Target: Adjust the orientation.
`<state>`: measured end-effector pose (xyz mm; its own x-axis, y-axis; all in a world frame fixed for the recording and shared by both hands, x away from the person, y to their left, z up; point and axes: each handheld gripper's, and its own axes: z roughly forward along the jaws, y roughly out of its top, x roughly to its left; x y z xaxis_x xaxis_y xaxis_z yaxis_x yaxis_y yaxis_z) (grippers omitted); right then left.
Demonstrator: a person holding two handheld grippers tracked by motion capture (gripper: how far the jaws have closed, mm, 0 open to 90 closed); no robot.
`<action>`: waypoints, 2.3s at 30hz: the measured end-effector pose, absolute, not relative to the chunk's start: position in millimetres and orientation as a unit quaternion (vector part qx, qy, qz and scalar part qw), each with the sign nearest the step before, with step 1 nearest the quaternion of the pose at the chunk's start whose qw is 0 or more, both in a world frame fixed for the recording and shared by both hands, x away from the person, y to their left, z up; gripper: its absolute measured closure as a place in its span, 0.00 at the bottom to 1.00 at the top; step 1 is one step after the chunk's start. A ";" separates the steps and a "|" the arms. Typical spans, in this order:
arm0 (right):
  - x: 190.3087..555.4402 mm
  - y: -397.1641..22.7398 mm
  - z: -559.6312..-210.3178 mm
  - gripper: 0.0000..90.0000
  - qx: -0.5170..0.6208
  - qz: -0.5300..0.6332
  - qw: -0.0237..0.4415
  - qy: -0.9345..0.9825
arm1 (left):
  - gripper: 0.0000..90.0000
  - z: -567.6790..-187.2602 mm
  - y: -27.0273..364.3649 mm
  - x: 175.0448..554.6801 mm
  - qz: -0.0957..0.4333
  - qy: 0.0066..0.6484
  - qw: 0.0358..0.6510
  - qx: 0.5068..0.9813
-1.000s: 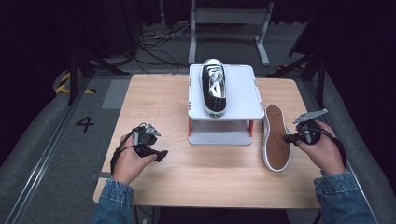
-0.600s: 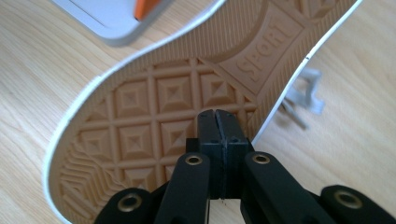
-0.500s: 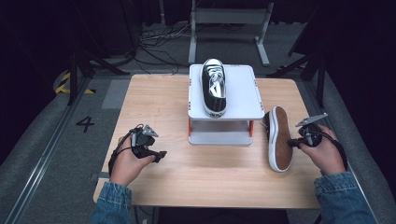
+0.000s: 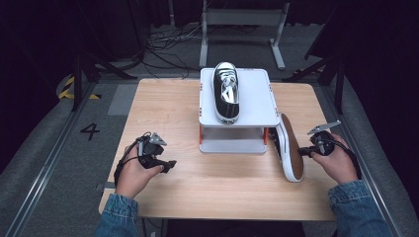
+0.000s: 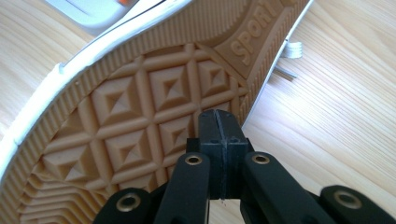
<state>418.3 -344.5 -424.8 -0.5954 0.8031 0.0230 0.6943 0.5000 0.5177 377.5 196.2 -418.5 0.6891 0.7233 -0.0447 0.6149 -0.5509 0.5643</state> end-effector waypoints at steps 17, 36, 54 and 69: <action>401.6 -301.8 -385.2 1.00 0.365 0.286 0.123 0.878 | 0.35 -422.8 203.8 370.8 0.093 0.394 0.277 0.872; 407.2 -312.6 -384.6 1.00 0.373 0.299 0.132 0.869 | 0.35 -425.0 202.7 374.1 0.080 0.392 0.286 0.871; 403.4 -365.6 -376.2 1.00 0.453 0.268 0.184 0.830 | 0.35 -426.7 195.9 380.8 0.073 0.383 0.285 0.876; 400.4 -405.0 -406.2 1.00 0.524 0.169 0.160 0.819 | 0.35 -427.1 187.2 388.6 0.069 0.375 0.286 0.879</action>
<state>400.4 -405.0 -406.2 -0.3991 0.9130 -0.0843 0.8047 0.3928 0.4452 388.6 187.2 -427.1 0.7092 0.6989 -0.0928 0.6199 -0.5553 0.5544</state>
